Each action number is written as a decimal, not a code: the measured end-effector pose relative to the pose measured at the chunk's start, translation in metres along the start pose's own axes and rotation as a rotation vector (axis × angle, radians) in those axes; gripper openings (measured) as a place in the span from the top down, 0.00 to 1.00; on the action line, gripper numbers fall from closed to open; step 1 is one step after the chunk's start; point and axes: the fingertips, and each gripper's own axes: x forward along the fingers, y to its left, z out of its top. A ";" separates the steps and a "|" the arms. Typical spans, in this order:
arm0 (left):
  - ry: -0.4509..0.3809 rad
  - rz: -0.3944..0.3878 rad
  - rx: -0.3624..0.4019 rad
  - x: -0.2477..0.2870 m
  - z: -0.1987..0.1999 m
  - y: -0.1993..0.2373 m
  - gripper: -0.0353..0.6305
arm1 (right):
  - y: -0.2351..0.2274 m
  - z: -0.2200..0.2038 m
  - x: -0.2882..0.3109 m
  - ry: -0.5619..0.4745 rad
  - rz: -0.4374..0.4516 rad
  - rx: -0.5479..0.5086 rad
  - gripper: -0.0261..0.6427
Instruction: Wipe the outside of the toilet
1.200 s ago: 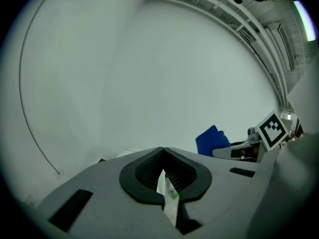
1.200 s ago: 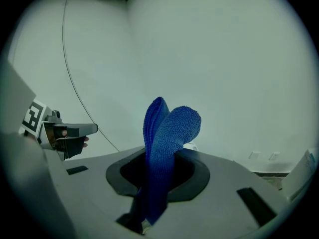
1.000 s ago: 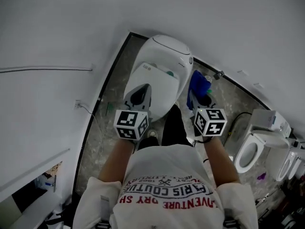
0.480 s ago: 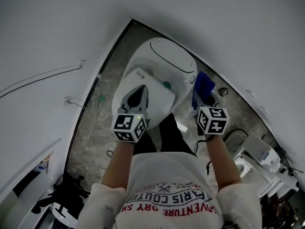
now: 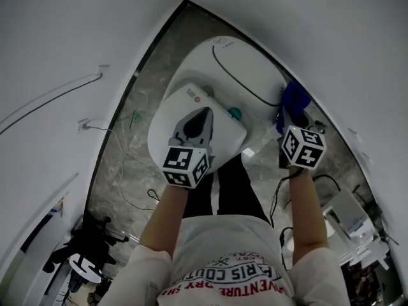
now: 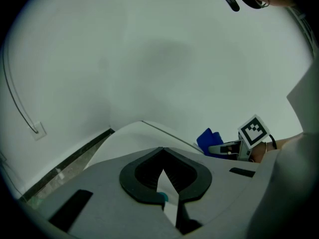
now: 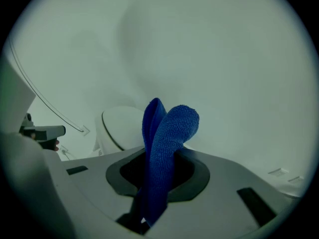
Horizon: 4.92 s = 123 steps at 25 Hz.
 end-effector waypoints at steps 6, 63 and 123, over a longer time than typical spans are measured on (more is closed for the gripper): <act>-0.030 0.005 -0.026 0.031 -0.019 0.024 0.94 | 0.004 0.009 0.016 -0.020 0.018 -0.063 0.85; -0.102 0.217 -0.337 -0.042 -0.100 0.287 0.94 | 0.324 0.053 0.255 0.825 0.364 -1.330 0.85; -0.311 0.810 -0.865 -0.276 -0.430 0.311 0.94 | 0.568 -0.380 0.210 1.152 0.923 -2.025 0.85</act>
